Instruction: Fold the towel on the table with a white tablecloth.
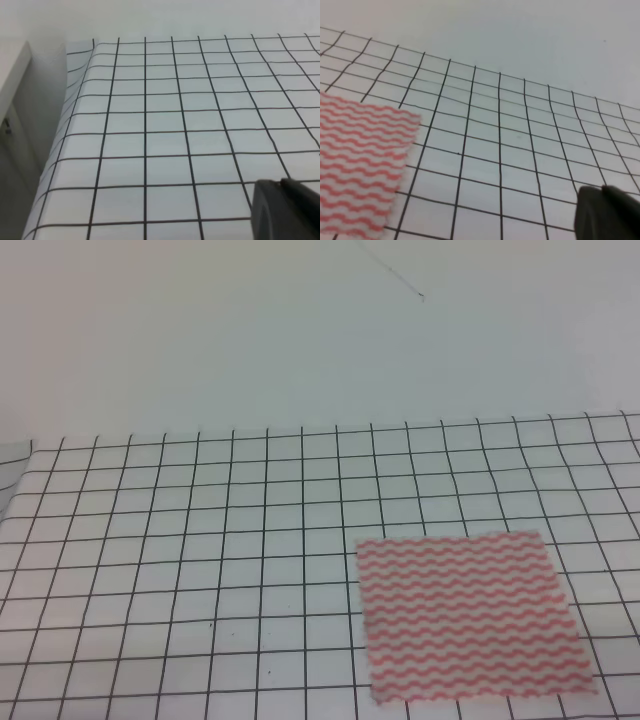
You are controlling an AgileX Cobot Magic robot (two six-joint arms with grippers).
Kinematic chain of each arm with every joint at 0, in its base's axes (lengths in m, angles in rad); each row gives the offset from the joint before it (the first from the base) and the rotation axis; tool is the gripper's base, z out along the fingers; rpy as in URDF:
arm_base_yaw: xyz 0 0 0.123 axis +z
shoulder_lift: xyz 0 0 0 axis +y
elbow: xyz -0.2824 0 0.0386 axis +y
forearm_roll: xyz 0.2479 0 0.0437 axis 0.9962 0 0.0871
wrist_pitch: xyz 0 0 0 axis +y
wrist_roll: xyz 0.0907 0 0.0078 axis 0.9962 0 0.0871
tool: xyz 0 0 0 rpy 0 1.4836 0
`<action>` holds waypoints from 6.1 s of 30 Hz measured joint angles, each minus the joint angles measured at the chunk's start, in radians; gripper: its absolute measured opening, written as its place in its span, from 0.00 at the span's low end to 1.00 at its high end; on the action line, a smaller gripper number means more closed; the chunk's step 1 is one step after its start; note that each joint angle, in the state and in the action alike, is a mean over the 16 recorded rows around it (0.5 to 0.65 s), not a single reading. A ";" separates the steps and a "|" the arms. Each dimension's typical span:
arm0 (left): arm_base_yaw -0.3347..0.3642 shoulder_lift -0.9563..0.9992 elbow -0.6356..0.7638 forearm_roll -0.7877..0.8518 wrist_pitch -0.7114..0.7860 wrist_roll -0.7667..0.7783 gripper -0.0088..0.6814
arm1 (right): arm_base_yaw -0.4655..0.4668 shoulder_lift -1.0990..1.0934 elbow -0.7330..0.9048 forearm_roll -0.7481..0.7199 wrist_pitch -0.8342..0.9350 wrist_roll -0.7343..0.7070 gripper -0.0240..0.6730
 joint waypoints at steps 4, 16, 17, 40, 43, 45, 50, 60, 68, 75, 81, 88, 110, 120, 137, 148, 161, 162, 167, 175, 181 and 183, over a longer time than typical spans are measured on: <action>0.000 -0.002 0.000 -0.013 0.000 0.000 0.01 | 0.000 0.000 0.000 0.017 -0.001 0.000 0.03; 0.000 -0.001 0.000 -0.123 -0.017 -0.001 0.01 | 0.000 0.000 0.000 0.236 -0.016 0.002 0.03; 0.000 -0.001 0.000 -0.140 -0.022 -0.001 0.01 | 0.000 0.000 0.000 0.273 -0.021 0.003 0.03; 0.000 0.000 0.000 -1.109 -0.140 0.000 0.01 | 0.000 0.000 0.000 1.249 -0.277 0.003 0.03; 0.000 0.000 0.000 -1.202 -0.149 0.000 0.01 | 0.000 0.000 0.000 1.260 -0.283 -0.020 0.03; 0.000 0.000 0.000 -1.244 -0.154 0.003 0.01 | 0.000 0.000 0.000 1.261 -0.279 -0.046 0.03; 0.000 0.000 0.000 -1.289 -0.153 0.055 0.01 | 0.000 0.000 -0.004 1.269 -0.249 -0.129 0.03; 0.000 0.003 -0.079 -1.327 -0.092 0.417 0.01 | 0.000 0.019 -0.115 1.288 -0.175 -0.419 0.03; 0.000 0.093 -0.223 -1.316 -0.032 0.682 0.01 | 0.000 0.202 -0.297 1.273 -0.069 -0.651 0.03; 0.000 0.293 -0.360 -1.216 0.095 0.738 0.01 | 0.000 0.523 -0.486 1.159 0.142 -0.753 0.03; 0.000 0.492 -0.466 -1.092 0.219 0.741 0.01 | 0.007 0.788 -0.634 1.026 0.337 -0.714 0.03; 0.000 0.677 -0.553 -0.989 0.321 0.739 0.01 | 0.026 0.996 -0.723 0.841 0.478 -0.531 0.03; -0.193 1.127 -0.771 -0.847 0.491 0.719 0.02 | 0.042 1.343 -0.707 0.696 0.537 -0.197 0.44; -0.284 1.237 -0.819 -0.809 0.465 0.627 0.14 | 0.042 1.517 -0.690 0.697 0.452 -0.148 0.50; -0.289 1.268 -0.828 -0.813 0.471 0.607 0.31 | 0.042 1.677 -0.692 0.797 0.339 -0.166 0.50; -0.289 1.268 -0.828 -0.813 0.476 0.610 0.31 | 0.042 1.685 -0.693 0.857 0.308 -0.231 0.37; -0.289 1.268 -0.828 -0.813 0.470 0.611 0.31 | 0.042 1.685 -0.701 0.955 0.278 -0.358 0.06; -0.289 1.268 -0.828 -0.813 0.469 0.612 0.31 | 0.042 1.685 -0.705 0.961 0.275 -0.365 0.05; -0.289 1.268 -0.828 -0.813 0.463 0.615 0.31 | 0.042 1.687 -0.740 0.980 0.268 -0.385 0.04; -0.289 1.268 -0.828 -0.814 0.437 0.623 0.31 | 0.042 1.729 -0.845 0.994 0.292 -0.400 0.04; -0.289 1.268 -0.828 -0.814 0.422 0.629 0.31 | 0.042 1.804 -0.942 1.006 0.311 -0.402 0.04; -0.289 1.268 -0.828 -0.815 0.420 0.629 0.31 | 0.042 1.832 -0.973 1.010 0.314 -0.402 0.04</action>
